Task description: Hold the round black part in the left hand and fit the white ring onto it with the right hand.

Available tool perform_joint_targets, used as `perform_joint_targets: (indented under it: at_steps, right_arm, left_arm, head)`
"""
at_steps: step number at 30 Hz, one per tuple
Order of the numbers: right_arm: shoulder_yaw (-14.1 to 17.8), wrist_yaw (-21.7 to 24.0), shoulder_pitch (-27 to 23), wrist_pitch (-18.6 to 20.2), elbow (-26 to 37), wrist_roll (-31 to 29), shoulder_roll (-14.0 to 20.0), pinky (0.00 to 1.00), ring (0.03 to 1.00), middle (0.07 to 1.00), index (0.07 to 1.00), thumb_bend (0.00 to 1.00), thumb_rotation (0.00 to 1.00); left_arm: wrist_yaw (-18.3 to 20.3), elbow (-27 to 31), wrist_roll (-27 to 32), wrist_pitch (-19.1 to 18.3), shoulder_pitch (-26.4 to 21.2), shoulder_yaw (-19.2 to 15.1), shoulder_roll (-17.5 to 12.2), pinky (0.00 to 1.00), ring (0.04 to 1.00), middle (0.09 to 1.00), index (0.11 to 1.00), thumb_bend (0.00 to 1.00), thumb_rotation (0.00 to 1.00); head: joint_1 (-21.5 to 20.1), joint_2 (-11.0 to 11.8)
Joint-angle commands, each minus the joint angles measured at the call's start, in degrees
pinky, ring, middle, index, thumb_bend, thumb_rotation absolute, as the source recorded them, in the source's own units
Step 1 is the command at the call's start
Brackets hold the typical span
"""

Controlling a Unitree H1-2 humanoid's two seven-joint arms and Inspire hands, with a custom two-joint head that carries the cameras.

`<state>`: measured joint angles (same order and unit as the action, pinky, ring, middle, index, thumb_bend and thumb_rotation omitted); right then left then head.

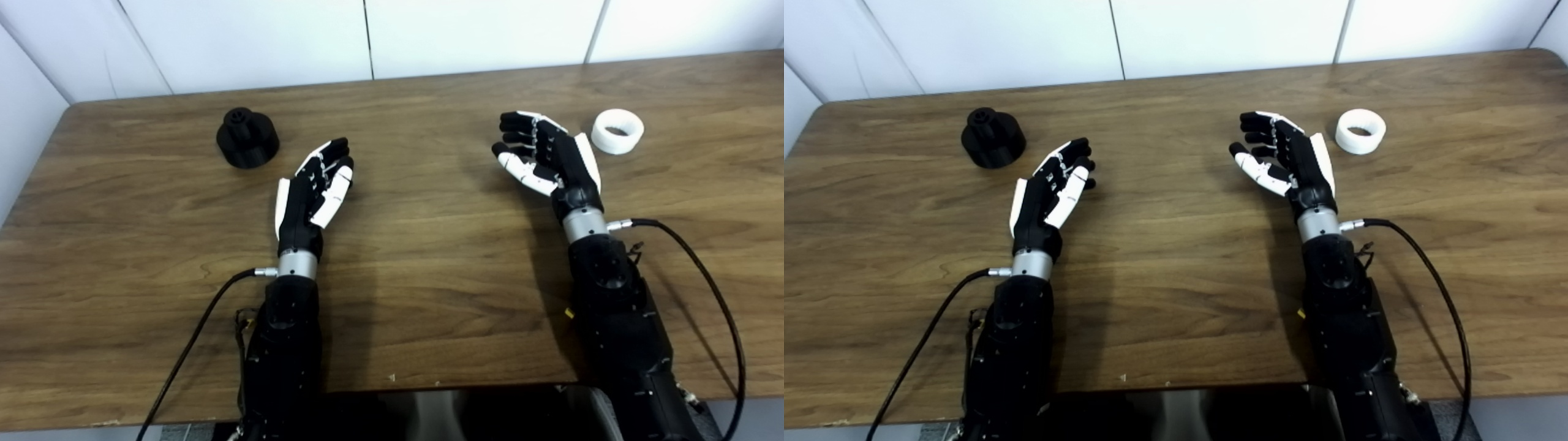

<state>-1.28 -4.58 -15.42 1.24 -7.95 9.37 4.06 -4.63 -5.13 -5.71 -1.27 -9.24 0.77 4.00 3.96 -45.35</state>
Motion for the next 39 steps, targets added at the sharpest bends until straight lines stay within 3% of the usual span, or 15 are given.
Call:
perform_joint_targets:
  at_steps: [1, 19, 22, 25, 34, 39]
  right_arm:
    - [0.1, -0.4, -2.7, -2.4, 1.5, 0.0, -0.3, 0.68, 0.733, 0.723, 0.701, 0.48, 0.23]
    - [0.1, -0.3, -2.8, -3.0, 1.0, -0.4, -0.5, 0.67, 0.731, 0.723, 0.696, 0.49, 0.2]
    - [0.1, -0.4, -2.9, -3.0, 1.0, -0.3, -0.4, 0.67, 0.729, 0.722, 0.694, 0.48, 0.19]
    - [0.1, -0.3, -2.9, -2.9, 0.9, -0.4, -0.3, 0.67, 0.731, 0.727, 0.702, 0.48, 0.21]
    - [0.1, -0.2, -2.9, -3.2, 1.0, -0.2, 0.0, 0.68, 0.733, 0.727, 0.704, 0.48, 0.21]
    - [0.1, -0.2, -2.8, -2.5, 1.4, 0.1, 0.1, 0.7, 0.738, 0.727, 0.708, 0.49, 0.23]
  left_arm:
    - [-0.1, 2.0, -0.1, 1.0, -2.3, 0.2, -0.1, 0.7, 0.779, 0.82, 0.777, 0.46, 0.51]
    - [0.1, 1.8, 0.3, 1.3, -2.1, 0.1, -0.1, 0.69, 0.78, 0.824, 0.778, 0.46, 0.51]
    - [-0.3, 2.4, -2.8, 1.1, -2.1, 1.0, -1.4, 0.69, 0.781, 0.82, 0.777, 0.51, 0.51]
    - [-0.6, 2.7, -7.6, 2.7, -2.1, 2.9, -3.9, 0.76, 0.841, 0.855, 0.779, 0.54, 0.55]
    - [0.0, 9.4, -19.3, -3.0, -1.8, 5.8, -9.5, 0.79, 0.872, 0.896, 0.818, 0.64, 0.56]
    - [0.5, 11.5, -23.5, -3.0, -2.6, 6.2, -12.6, 0.79, 0.882, 0.898, 0.812, 0.66, 0.53]
  head:
    - [-0.1, 0.0]
    - [0.2, 0.0]
    - [0.2, 0.0]
    - [0.3, 0.1]
    - [0.4, 0.0]
    - [0.4, 0.0]
